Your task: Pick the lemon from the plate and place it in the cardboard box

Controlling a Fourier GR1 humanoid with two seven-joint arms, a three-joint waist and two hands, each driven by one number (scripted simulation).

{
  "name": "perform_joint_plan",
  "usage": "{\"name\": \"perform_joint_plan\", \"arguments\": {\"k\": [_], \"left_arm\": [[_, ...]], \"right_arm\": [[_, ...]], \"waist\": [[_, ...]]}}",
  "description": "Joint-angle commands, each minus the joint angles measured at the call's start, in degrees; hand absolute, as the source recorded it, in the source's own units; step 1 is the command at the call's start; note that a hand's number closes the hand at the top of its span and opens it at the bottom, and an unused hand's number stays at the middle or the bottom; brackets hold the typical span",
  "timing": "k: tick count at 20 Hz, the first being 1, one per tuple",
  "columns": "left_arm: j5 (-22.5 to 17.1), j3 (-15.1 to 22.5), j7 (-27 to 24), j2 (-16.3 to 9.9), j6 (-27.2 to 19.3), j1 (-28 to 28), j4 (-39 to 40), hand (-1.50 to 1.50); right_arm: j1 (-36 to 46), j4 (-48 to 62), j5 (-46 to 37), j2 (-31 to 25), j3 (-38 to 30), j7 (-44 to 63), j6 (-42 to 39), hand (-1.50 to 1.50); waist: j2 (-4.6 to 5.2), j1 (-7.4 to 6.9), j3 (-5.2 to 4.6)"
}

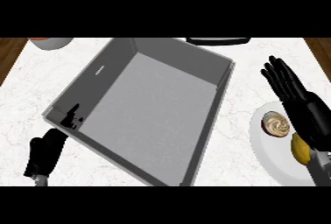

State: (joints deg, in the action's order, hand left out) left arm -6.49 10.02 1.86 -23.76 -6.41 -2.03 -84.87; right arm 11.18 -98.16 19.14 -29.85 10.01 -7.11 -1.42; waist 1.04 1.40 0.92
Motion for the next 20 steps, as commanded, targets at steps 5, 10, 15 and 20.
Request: {"name": "perform_joint_plan", "arguments": {"k": [5,10,15,20], "left_arm": [[3.89,-4.7,-0.53,-0.96,-5.51,3.1,-0.5,0.0],[2.79,-4.57,-0.02,-0.26,-5.04,2.24,0.0,0.0],[5.18,-3.95,0.68,1.5,-5.56,1.08,-2.25,0.0],[5.89,-2.89,3.17,1.82,-5.89,2.32,-2.87,0.0]], "right_arm": [[-0.93,8.56,10.4,-2.68,-18.23,-8.04,-4.03,-1.5],[-6.77,20.0,-2.43,-1.55,-21.93,-5.03,14.9,-1.5],[-9.37,29.3,-1.16,0.89,-26.07,-21.94,6.52,-1.5],[-15.79,23.24,-12.13,-12.16,-20.89,-14.6,4.54,-1.5]], "waist": [[-0.99,-0.97,-0.81],[-0.66,-0.67,-0.76],[-0.99,-1.51,-0.86],[-1.14,-0.79,-0.99]]}}
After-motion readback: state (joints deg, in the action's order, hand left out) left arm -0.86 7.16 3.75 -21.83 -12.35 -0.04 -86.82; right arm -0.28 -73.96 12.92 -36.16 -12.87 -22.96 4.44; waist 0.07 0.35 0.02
